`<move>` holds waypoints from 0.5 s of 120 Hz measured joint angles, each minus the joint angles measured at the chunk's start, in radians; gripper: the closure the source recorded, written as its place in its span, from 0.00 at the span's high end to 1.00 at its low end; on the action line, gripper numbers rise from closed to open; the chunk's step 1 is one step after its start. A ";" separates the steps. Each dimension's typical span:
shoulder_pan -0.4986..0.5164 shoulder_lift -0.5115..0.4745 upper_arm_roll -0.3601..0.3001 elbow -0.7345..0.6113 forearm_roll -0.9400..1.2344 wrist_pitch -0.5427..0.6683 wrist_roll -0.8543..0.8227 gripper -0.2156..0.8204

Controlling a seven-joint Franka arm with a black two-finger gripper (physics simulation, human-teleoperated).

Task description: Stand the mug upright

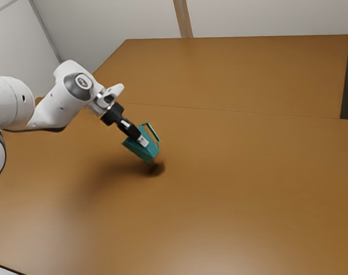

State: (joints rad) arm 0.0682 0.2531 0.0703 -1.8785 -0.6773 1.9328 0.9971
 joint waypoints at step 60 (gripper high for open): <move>-0.196 0.006 0.013 0.033 0.386 0.144 -0.134 0.04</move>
State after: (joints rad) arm -0.1277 0.2595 0.0829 -1.8452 -0.2913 2.0770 0.8631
